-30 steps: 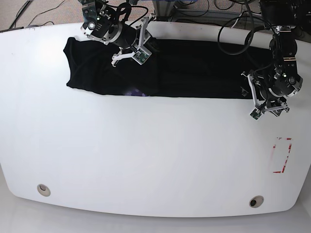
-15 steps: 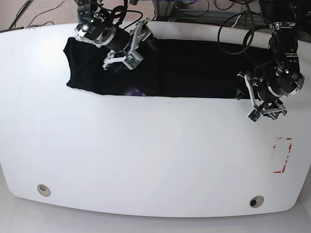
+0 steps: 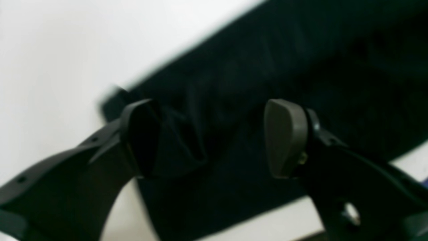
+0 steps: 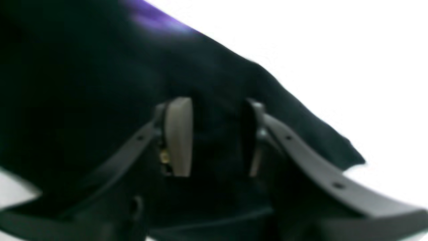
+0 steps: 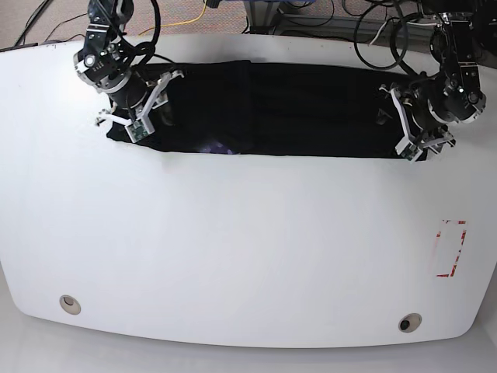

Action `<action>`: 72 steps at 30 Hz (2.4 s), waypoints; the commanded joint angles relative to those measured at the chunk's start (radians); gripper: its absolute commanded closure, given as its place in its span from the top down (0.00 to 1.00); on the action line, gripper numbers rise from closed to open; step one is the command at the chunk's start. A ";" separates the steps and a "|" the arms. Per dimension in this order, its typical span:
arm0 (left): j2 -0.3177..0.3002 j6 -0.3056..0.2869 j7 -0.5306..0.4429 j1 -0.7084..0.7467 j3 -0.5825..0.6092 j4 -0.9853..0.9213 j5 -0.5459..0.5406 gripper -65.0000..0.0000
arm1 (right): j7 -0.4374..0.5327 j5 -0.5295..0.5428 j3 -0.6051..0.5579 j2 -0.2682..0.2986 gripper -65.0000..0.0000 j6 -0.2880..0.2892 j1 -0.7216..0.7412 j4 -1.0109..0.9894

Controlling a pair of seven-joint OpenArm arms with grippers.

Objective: Layout the t-shirt on the table in an organized manner, then fold the t-shirt properly
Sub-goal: 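Grasp both ends of the folded strip with both grippers, then release the left gripper and move it to the strip's middle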

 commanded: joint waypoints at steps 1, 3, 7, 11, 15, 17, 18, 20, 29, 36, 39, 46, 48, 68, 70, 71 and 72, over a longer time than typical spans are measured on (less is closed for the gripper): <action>-0.013 -0.001 -0.016 -0.002 -0.007 -0.032 -0.006 0.53 | 0.022 0.015 0.014 0.008 0.25 0.003 0.020 -0.057; -0.016 -0.001 -0.016 -0.002 -0.009 -0.068 -0.006 0.46 | 0.027 0.015 0.020 0.020 0.20 0.003 0.035 -0.100; -0.018 -0.001 -0.027 -0.005 -0.007 -0.140 -0.006 0.36 | 0.030 0.015 0.024 0.036 0.14 0.003 0.078 -0.206; -0.021 -0.001 -0.085 -0.005 -0.001 -0.180 -0.006 0.36 | 0.068 0.010 0.026 0.043 0.13 0.003 0.117 -0.287; -0.021 -0.001 -0.122 -0.025 0.011 -0.203 0.013 0.36 | 0.131 0.010 0.024 0.073 0.13 0.003 0.158 -0.392; -0.021 -0.001 -0.111 -0.051 0.037 -0.207 0.037 0.36 | 0.143 0.010 0.024 0.086 0.13 0.003 0.190 -0.435; -0.021 -0.001 -0.105 -0.062 0.051 -0.209 0.053 0.36 | 0.148 0.010 0.024 0.094 0.13 0.003 0.203 -0.453; -0.021 -0.001 -0.100 -0.079 0.070 -0.207 0.076 0.36 | 0.155 0.010 0.024 0.109 0.13 0.003 0.226 -0.490; -0.025 -0.001 -0.086 -0.108 0.087 -0.153 0.083 0.36 | 0.169 0.010 0.024 0.140 0.13 0.003 0.273 -0.539; -0.048 -0.001 -0.014 -0.119 0.084 -0.005 0.083 0.36 | 0.169 0.009 0.024 0.143 0.13 0.003 0.273 -0.536; -0.048 -0.001 -0.011 -0.117 0.051 0.044 0.083 0.36 | 0.168 0.009 0.024 0.139 0.13 0.003 0.273 -0.535; -0.045 -0.001 -0.011 -0.169 -0.025 0.074 0.085 0.36 | 0.168 0.010 0.023 0.137 0.13 0.003 0.267 -0.522; -0.045 -0.001 -0.011 -0.185 -0.025 0.060 0.086 0.36 | 0.168 0.010 0.023 0.137 0.13 0.003 0.266 -0.522; -0.050 -0.001 -0.011 -0.201 -0.105 -0.163 0.059 0.37 | 0.168 0.009 0.020 0.120 0.13 0.003 0.267 -0.522; -0.048 -0.001 -0.005 -0.191 -0.174 -0.164 0.036 0.40 | 0.168 0.009 0.020 0.120 0.13 0.003 0.267 -0.522; -0.048 -0.001 0.004 -0.191 -0.203 -0.169 0.023 0.44 | 0.168 0.009 0.020 0.116 0.13 0.003 0.267 -0.524; -0.048 -0.001 0.016 -0.192 -0.236 -0.172 0.011 0.49 | 0.168 0.009 0.020 0.111 0.13 0.003 0.267 -0.524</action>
